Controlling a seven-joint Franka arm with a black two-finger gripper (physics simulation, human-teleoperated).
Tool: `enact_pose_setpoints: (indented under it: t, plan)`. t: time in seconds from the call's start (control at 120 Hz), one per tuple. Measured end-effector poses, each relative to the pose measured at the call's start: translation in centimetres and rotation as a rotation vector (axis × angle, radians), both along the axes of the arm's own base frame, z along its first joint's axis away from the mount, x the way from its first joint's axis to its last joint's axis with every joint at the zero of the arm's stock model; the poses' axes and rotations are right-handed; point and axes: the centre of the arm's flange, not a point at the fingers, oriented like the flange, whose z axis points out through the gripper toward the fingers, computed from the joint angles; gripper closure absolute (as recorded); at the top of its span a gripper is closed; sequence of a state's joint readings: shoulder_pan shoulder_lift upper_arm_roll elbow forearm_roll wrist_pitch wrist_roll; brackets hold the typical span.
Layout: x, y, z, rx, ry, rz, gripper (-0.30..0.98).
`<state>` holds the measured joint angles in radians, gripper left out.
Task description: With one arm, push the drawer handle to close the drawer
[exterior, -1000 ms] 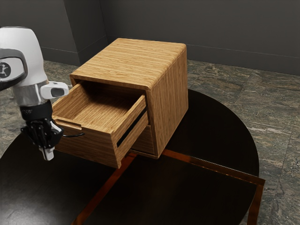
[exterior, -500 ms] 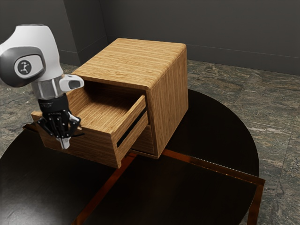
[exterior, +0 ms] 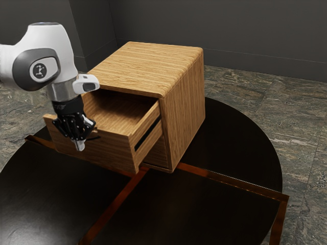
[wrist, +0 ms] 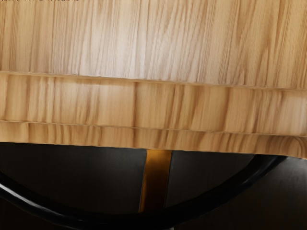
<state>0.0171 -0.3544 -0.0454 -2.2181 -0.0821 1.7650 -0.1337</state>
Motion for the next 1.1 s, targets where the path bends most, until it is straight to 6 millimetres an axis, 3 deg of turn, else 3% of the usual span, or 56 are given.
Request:
enact_pose_setpoints:
  t: [0.558, 1.1]
  plan:
    - [4.8, -0.1, -1.0, -0.011, -0.011, -0.078, 0.79]
    - [9.6, 0.8, -0.3, -0.017, -0.042, -0.086, 0.78]
